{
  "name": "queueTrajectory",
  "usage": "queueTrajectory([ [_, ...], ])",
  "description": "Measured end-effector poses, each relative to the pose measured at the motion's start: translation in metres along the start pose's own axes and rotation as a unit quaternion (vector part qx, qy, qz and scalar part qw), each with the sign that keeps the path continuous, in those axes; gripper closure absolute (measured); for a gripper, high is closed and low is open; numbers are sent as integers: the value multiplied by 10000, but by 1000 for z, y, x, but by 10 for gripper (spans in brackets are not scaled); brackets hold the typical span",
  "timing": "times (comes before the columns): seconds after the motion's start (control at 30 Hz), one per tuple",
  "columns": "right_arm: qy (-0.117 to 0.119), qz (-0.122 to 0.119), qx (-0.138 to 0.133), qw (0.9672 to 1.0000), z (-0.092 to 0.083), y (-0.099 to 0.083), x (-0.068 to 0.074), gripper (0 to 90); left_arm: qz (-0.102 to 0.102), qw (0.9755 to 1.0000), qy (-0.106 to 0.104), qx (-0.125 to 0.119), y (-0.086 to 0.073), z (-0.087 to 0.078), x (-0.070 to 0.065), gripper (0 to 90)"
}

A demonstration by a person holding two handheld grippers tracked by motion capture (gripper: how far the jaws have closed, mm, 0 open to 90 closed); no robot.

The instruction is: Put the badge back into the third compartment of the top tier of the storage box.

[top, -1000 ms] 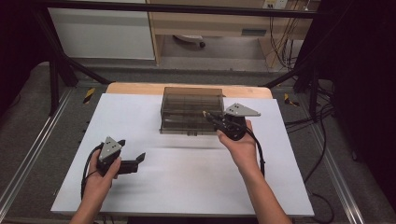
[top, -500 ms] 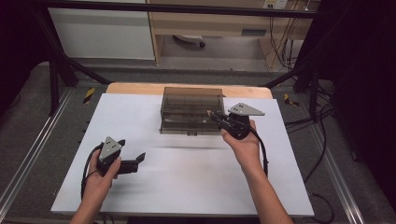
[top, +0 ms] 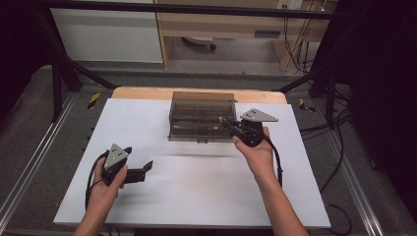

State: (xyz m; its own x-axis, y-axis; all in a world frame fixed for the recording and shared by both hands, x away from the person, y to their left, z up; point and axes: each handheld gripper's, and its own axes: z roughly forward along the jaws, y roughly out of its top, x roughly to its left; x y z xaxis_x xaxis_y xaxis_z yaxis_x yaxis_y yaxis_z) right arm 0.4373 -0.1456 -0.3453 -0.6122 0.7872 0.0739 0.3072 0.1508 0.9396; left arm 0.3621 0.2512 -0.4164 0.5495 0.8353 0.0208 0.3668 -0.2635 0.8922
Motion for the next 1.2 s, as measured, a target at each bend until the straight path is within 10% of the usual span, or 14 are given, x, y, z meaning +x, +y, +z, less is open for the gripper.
queueTrajectory([
  [1.2, -122, 65, 233, 9996, 10, -15, -11, 811, 3, 10000, -20, 49, -1, 1, 0, 69],
])
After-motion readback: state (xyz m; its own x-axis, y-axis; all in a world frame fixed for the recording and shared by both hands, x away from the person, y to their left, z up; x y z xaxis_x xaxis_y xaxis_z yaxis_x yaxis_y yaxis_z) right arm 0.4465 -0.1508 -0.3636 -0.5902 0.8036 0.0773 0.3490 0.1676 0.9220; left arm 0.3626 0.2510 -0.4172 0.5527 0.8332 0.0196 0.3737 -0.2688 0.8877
